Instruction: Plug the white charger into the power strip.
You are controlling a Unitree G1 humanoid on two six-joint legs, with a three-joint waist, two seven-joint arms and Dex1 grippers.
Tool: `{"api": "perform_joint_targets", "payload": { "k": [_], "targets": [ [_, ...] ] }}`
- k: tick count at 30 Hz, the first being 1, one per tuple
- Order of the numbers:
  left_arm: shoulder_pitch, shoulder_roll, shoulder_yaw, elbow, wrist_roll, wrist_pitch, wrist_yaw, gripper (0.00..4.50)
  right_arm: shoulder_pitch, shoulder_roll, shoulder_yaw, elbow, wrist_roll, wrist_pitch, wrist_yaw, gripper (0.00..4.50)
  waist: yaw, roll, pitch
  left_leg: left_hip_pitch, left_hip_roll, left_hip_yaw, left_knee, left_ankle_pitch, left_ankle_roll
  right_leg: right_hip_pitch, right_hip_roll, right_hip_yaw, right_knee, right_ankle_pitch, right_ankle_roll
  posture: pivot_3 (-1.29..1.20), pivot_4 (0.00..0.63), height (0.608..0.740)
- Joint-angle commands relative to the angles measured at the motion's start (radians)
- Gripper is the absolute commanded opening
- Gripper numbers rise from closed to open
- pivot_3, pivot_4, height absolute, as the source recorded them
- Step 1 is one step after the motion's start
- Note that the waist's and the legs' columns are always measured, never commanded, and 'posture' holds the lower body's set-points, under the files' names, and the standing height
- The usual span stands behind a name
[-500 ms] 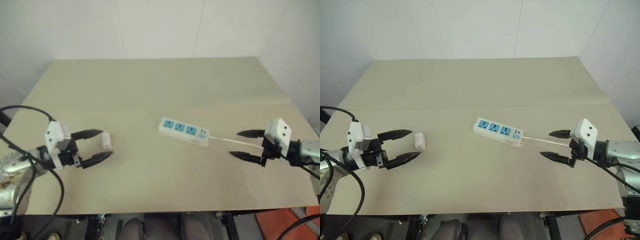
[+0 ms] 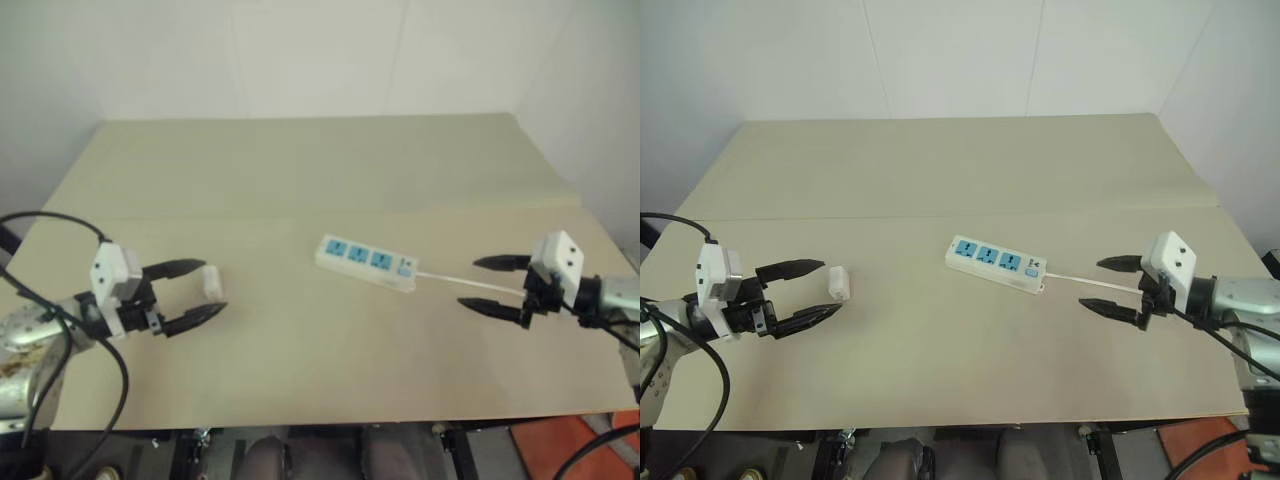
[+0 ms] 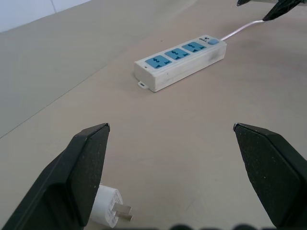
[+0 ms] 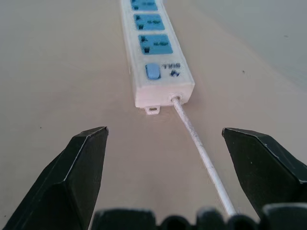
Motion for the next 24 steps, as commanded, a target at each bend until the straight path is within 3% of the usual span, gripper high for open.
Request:
{"api": "perform_joint_targets", "payload": {
  "k": [1,11,24],
  "targets": [
    [-0.024,0.003,-0.002,0.001,0.001,-0.024,-0.005,4.5,-0.109,0.06,0.062,0.103,-0.032,-0.031,0.002,4.45,-0.001,0.0,0.0,0.0,0.0,0.0,0.0,0.0,0.0,0.0,0.0,0.0,0.0,0.0,0.0,0.0,0.15,0.74],
    [-0.012,0.038,0.04,-0.002,-0.006,-0.017,-0.019,4.5,-0.341,0.242,0.131,0.434,-0.087,-0.139,0.016,4.45,0.003,0.0,0.0,-0.003,0.0,0.0,-0.002,0.003,-0.006,-0.003,0.0,-0.001,0.001,0.0,0.0,0.0,0.15,0.74],
    [0.009,0.053,0.074,-0.023,-0.026,-0.001,-0.026,4.5,-0.322,0.31,0.117,0.483,-0.084,-0.17,0.028,4.45,0.0,0.0,0.0,-0.004,0.0,0.0,-0.002,0.003,-0.005,-0.004,-0.001,-0.001,0.001,0.0,0.0,0.0,0.15,0.74]
  ]
}}
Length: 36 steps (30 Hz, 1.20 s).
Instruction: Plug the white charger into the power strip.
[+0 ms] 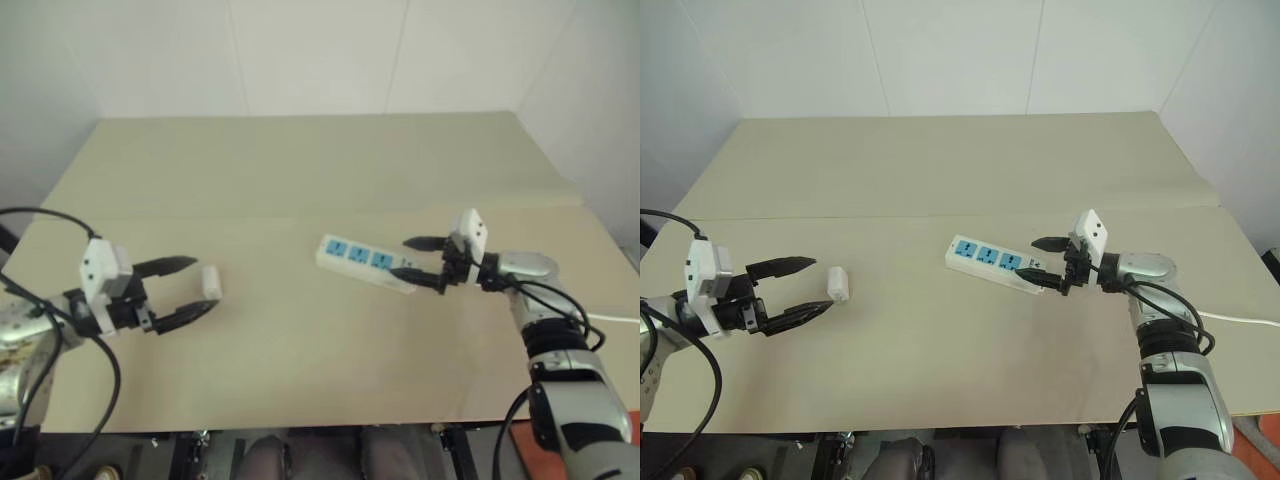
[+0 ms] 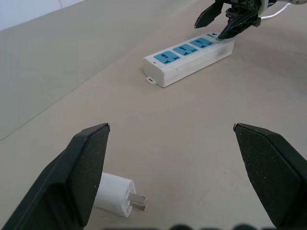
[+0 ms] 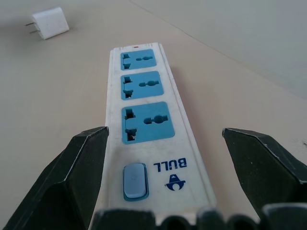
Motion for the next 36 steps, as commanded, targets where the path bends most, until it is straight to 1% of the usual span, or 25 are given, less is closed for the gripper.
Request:
{"api": "perform_joint_targets", "payload": {
  "k": [1,13,27,28,31,32,36],
  "targets": [
    [0.002,0.018,0.035,-0.036,-0.023,-0.003,-0.005,4.5,0.01,0.006,-0.022,-0.017,0.016,-0.021,0.004,4.45,0.0,0.0,0.0,0.0,0.0,0.0,0.0,0.0,0.0,0.0,0.0,0.0,0.0,0.0,0.0,0.0,0.15,0.74],
    [0.007,0.013,0.031,-0.05,-0.023,-0.002,-0.001,4.5,0.056,0.017,-0.013,-0.018,0.004,-0.017,-0.002,4.45,-0.001,0.0,0.0,0.0,0.0,0.0,0.0,0.0,0.0,0.0,0.0,0.0,0.0,0.0,0.0,0.0,0.15,0.74],
    [-0.004,0.009,0.018,-0.049,-0.021,0.004,0.004,4.5,0.071,0.034,-0.025,-0.002,0.01,-0.023,-0.036,4.45,-0.001,0.0,0.0,0.0,0.0,0.0,0.0,0.0,0.0,0.0,0.0,0.0,0.0,0.0,0.0,0.0,0.15,0.74],
    [-0.004,0.008,0.018,-0.049,-0.021,0.003,0.005,4.5,0.074,0.035,-0.027,-0.001,0.011,-0.027,-0.037,4.28,-0.001,0.0,0.0,0.0,0.0,0.0,0.0,0.0,0.0,0.0,0.0,0.0,0.0,0.0,0.0,0.0,0.15,0.74],
    [-0.004,0.006,0.018,-0.049,-0.021,0.002,0.007,4.5,0.077,0.038,-0.031,0.004,0.013,-0.038,-0.04,3.58,-0.001,0.0,0.0,0.0,0.0,0.0,0.0,0.0,0.0,0.0,0.0,0.0,0.0,0.0,0.0,0.0,0.15,0.74],
    [-0.004,0.005,0.018,-0.049,-0.021,0.002,0.007,4.5,0.077,0.038,-0.032,0.006,0.012,-0.04,-0.042,3.43,-0.001,0.0,0.0,0.0,0.0,0.0,0.0,0.0,0.0,0.0,0.0,0.0,0.0,0.0,0.0,0.0,0.15,0.74],
    [-0.012,0.002,0.012,-0.044,-0.018,0.0,0.012,4.5,0.072,0.039,-0.037,0.013,0.012,-0.046,-0.057,3.43,-0.001,0.0,0.0,0.0,0.0,0.0,0.0,0.0,0.0,0.0,0.0,0.0,0.0,0.0,0.0,0.0,0.15,0.74]
  ]
}}
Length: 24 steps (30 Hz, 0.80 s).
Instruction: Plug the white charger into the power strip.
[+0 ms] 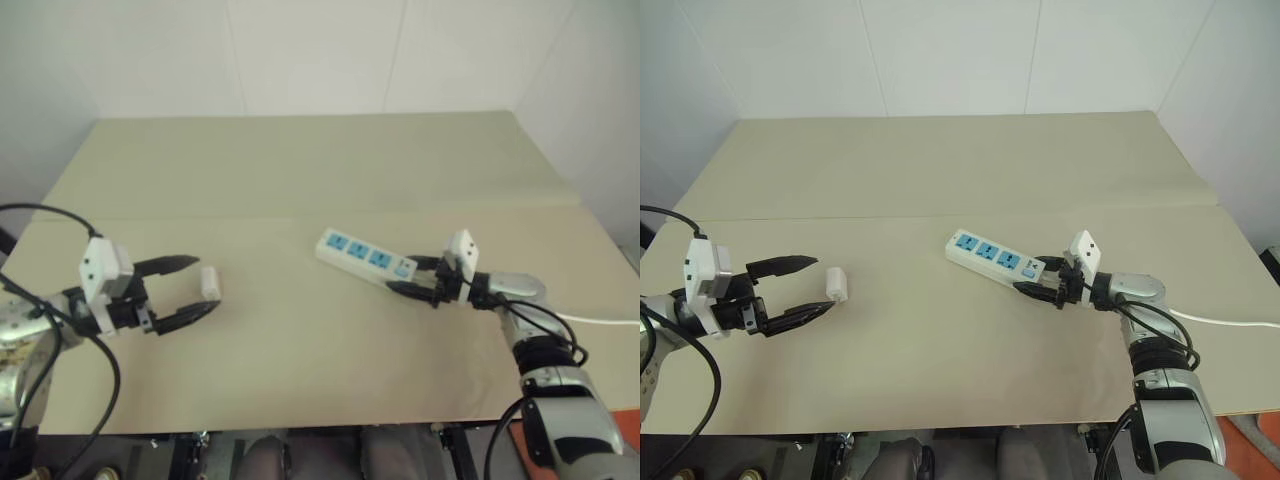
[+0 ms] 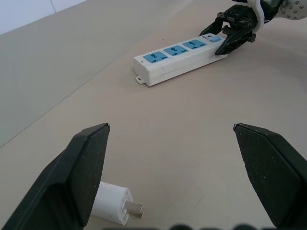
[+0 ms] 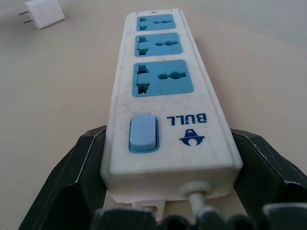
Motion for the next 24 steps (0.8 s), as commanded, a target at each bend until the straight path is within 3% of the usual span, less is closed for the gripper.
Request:
{"api": "perform_joint_targets", "payload": {
  "k": [1,3,13,18,21,24],
  "targets": [
    [-0.018,0.001,0.01,-0.016,-0.015,-0.006,0.011,4.5,-0.005,-0.003,-0.031,0.005,0.012,-0.026,-0.007,3.43,0.0,0.0,0.0,0.0,0.0,0.0,0.0,0.0,0.0,0.0,0.0,0.0,0.0,0.0,0.0,0.0,0.15,0.74],
    [-0.019,-0.004,0.014,-0.023,-0.017,0.011,0.035,4.5,0.003,-0.009,-0.032,-0.011,0.015,-0.03,0.002,3.43,0.0,0.0,0.0,0.0,0.0,0.0,0.0,0.0,0.0,0.0,0.0,0.0,0.0,0.0,0.0,0.0,0.15,0.74],
    [-0.19,-0.029,-0.011,-0.167,-0.002,0.341,0.459,4.5,0.08,-0.098,0.015,-0.314,0.065,0.042,0.208,3.43,0.002,0.0,0.0,-0.002,0.0,-0.001,0.001,0.0,0.0,-0.001,0.0,-0.001,0.0,0.0,0.0,0.0,0.15,0.74],
    [-0.403,-0.096,-0.017,-0.275,-0.043,0.69,0.775,4.5,0.102,-0.158,0.091,-0.457,0.068,0.202,0.274,3.43,0.003,0.0,0.0,-0.002,-0.001,-0.001,0.002,0.0,0.0,-0.001,0.0,0.0,0.001,0.0,0.0,0.0,0.15,0.74],
    [-0.513,-0.133,-0.002,-0.321,-0.084,0.911,0.883,4.5,0.113,-0.178,0.127,-0.49,0.058,0.242,0.293,3.43,0.003,0.0,0.0,-0.004,-0.001,-0.002,0.004,0.0,0.0,-0.001,0.0,-0.001,0.002,0.0,0.001,0.0,0.15,0.74],
    [-0.705,-0.151,0.001,-0.158,-0.115,1.243,0.961,4.5,0.115,-0.184,0.155,-0.483,0.039,0.254,0.292,3.43,0.004,-0.001,0.0,-0.005,-0.003,-0.003,0.005,0.0,0.0,-0.002,0.0,-0.001,0.002,0.0,0.001,0.0,0.15,0.74]
  ]
}}
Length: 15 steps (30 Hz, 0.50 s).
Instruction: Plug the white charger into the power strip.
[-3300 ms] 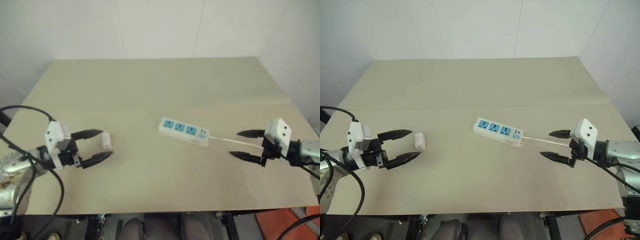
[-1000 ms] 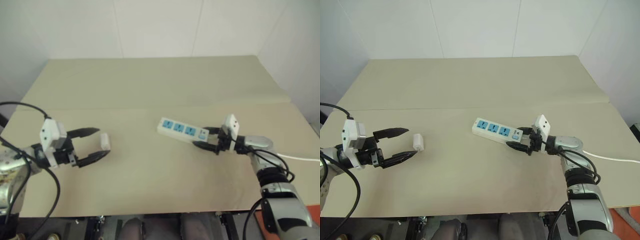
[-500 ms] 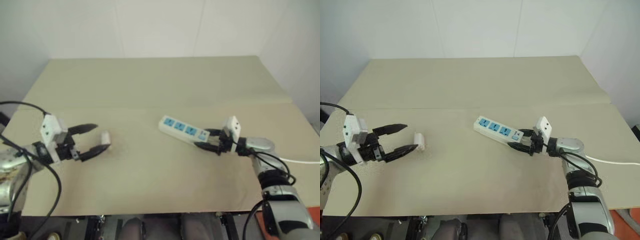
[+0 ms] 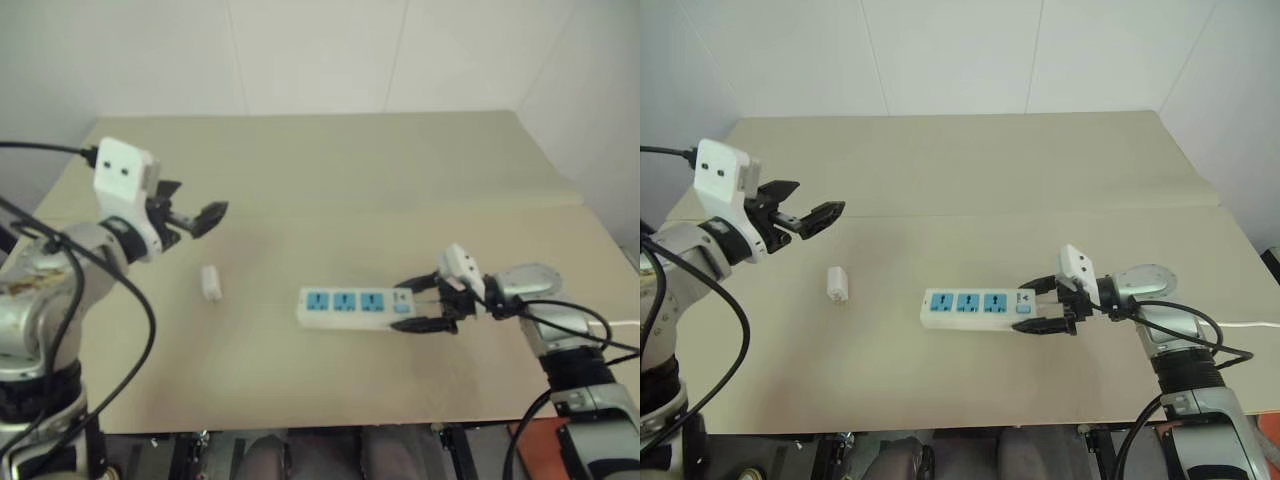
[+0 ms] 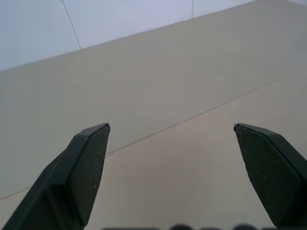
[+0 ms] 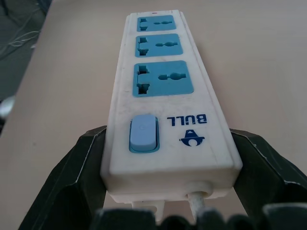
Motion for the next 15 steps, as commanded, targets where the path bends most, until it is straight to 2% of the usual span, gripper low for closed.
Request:
{"api": "perform_joint_targets", "payload": {
  "k": [1,7,9,12,13,15],
  "targets": [
    [-0.16,0.023,0.014,0.175,-0.065,0.288,0.113,4.5,-0.009,-0.016,0.016,-0.025,-0.004,0.017,0.011,3.43,0.0,0.0,0.0,0.0,0.0,0.0,0.001,0.0,0.0,-0.001,0.0,0.0,0.001,0.0,0.0,0.0,0.15,0.74],
    [-0.279,0.159,-0.142,0.468,-0.42,0.293,0.473,4.5,-0.013,0.005,0.018,0.002,-0.002,0.012,-0.023,3.43,-0.005,-0.002,0.0,0.003,-0.005,-0.004,0.001,0.002,-0.003,-0.007,-0.001,0.005,0.01,0.0,0.0,0.0,0.15,0.74],
    [-0.293,0.17,-0.16,0.573,-0.574,0.293,0.677,4.5,-0.008,0.008,0.018,0.004,-0.004,0.007,-0.029,3.43,-0.004,-0.002,0.0,0.0,-0.01,-0.006,0.0,0.003,-0.006,-0.014,-0.005,0.007,0.014,0.0,0.0,0.0,0.15,0.74],
    [-0.292,0.124,-0.108,0.672,-0.747,0.293,1.001,4.5,-0.001,0.012,0.015,0.004,-0.001,0.005,-0.04,3.43,-0.003,-0.002,0.0,0.0,-0.014,-0.01,0.0,0.004,-0.006,-0.017,-0.007,0.01,0.015,0.0,0.001,0.0,0.15,0.74],
    [-0.292,0.123,-0.109,0.705,-0.81,0.293,1.061,4.5,0.002,0.015,0.015,0.005,-0.001,0.004,-0.044,3.43,-0.003,-0.002,0.0,0.0,-0.015,-0.011,0.001,0.004,-0.006,-0.017,-0.008,0.01,0.015,0.0,0.001,0.0,0.15,0.74],
    [-0.265,0.126,-0.135,0.76,-1.031,0.193,1.289,4.5,0.008,0.021,0.017,0.007,-0.005,-0.003,-0.054,3.43,-0.003,-0.003,0.0,0.0,-0.015,-0.011,0.002,0.004,-0.007,-0.017,-0.008,0.01,0.015,0.0,0.001,0.0,0.15,0.74]
  ]
}}
